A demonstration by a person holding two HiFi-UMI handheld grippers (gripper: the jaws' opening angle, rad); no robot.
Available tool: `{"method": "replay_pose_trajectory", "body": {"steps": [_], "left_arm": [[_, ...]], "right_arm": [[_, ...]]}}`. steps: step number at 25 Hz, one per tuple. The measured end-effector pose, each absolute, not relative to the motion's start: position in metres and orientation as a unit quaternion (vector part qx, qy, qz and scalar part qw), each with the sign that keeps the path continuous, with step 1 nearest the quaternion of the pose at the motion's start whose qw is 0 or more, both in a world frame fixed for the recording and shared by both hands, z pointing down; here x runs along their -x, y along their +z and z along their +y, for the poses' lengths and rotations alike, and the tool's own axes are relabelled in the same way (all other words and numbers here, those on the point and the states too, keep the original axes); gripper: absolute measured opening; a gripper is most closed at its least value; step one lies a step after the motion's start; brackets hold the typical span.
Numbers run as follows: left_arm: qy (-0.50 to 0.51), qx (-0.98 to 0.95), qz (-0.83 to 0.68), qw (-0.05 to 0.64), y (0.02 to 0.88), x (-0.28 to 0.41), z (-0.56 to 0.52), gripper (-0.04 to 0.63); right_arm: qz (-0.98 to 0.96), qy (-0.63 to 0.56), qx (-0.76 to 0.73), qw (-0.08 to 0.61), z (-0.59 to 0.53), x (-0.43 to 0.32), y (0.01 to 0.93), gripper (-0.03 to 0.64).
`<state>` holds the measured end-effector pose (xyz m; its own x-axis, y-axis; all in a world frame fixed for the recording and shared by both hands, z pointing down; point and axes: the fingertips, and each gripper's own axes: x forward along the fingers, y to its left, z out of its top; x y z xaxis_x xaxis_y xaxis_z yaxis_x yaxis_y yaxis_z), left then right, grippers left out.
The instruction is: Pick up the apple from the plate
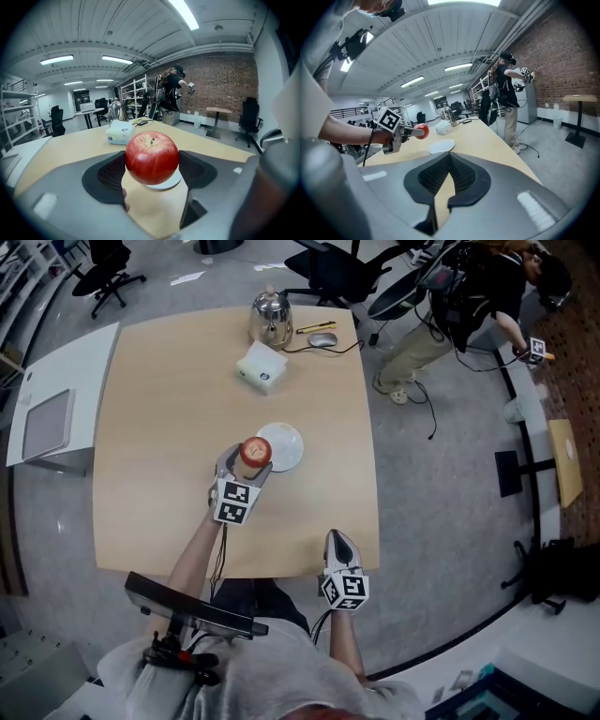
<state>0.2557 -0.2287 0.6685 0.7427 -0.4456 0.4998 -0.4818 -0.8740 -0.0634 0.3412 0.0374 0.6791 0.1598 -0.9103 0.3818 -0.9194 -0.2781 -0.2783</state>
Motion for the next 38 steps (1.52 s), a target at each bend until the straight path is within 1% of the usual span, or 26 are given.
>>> {"method": "replay_pose_trajectory", "body": {"steps": [4, 10, 18, 38], "left_arm": [[0.254, -0.928, -0.27, 0.04, 0.66, -0.228, -0.227, 0.377], [0.249, -0.912, -0.323, 0.05, 0.671, -0.186, -0.24, 0.377], [0.237, -0.888, -0.389, 0.059, 0.623, -0.084, -0.236, 0.377], [0.221, -0.832, -0.497, 0.106, 0.634, 0.087, -0.291, 0.377]], "right_arm": [[-0.621, 0.238, -0.746, 0.014, 0.025, -0.328, 0.679, 0.006], [-0.661, 0.229, -0.714, 0.02, -0.009, -0.314, 0.703, 0.006], [-0.705, 0.222, -0.672, 0.033, -0.024, -0.248, 0.67, 0.006], [-0.783, 0.207, -0.581, 0.08, -0.136, -0.128, 0.666, 0.006]]}}
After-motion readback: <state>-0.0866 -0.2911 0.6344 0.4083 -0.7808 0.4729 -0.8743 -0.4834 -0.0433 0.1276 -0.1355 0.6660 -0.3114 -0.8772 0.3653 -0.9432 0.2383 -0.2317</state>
